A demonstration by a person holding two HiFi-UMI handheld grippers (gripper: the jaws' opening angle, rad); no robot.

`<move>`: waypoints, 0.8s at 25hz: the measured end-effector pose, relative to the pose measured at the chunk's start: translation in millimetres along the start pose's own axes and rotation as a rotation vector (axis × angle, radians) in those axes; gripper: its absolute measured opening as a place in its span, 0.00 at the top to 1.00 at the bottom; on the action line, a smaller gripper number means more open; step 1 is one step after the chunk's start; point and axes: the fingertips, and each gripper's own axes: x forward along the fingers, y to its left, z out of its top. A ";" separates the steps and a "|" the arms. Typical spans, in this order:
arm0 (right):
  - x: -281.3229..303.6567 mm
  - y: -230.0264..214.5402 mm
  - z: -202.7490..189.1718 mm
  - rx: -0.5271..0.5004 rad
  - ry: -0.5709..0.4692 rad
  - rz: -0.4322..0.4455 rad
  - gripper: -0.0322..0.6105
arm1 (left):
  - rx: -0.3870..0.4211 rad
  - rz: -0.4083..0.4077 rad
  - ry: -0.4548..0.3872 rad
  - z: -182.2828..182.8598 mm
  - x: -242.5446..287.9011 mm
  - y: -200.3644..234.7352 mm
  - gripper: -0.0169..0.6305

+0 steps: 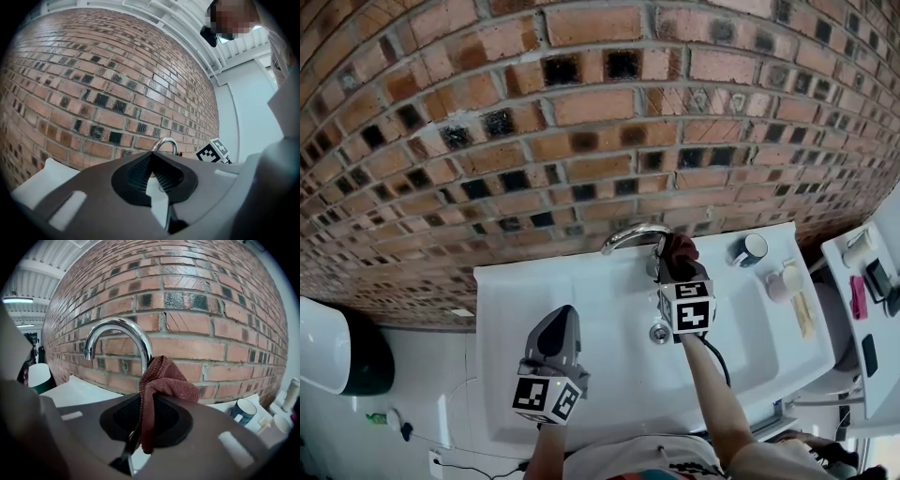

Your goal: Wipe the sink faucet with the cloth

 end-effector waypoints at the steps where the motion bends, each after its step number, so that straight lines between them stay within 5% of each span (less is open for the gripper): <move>1: -1.2 2.0 -0.3 0.010 -0.002 0.004 0.88 | -0.002 0.006 0.001 -0.2 -0.7 2.7 0.97; 12: 12.1 46.5 -21.5 -0.095 0.062 0.112 0.88 | -0.015 -0.010 0.010 -9.5 5.2 -0.1 0.97; 20: 41.7 64.2 -36.6 -0.050 0.169 0.139 0.88 | -0.023 0.025 0.021 -10.9 2.7 12.0 0.97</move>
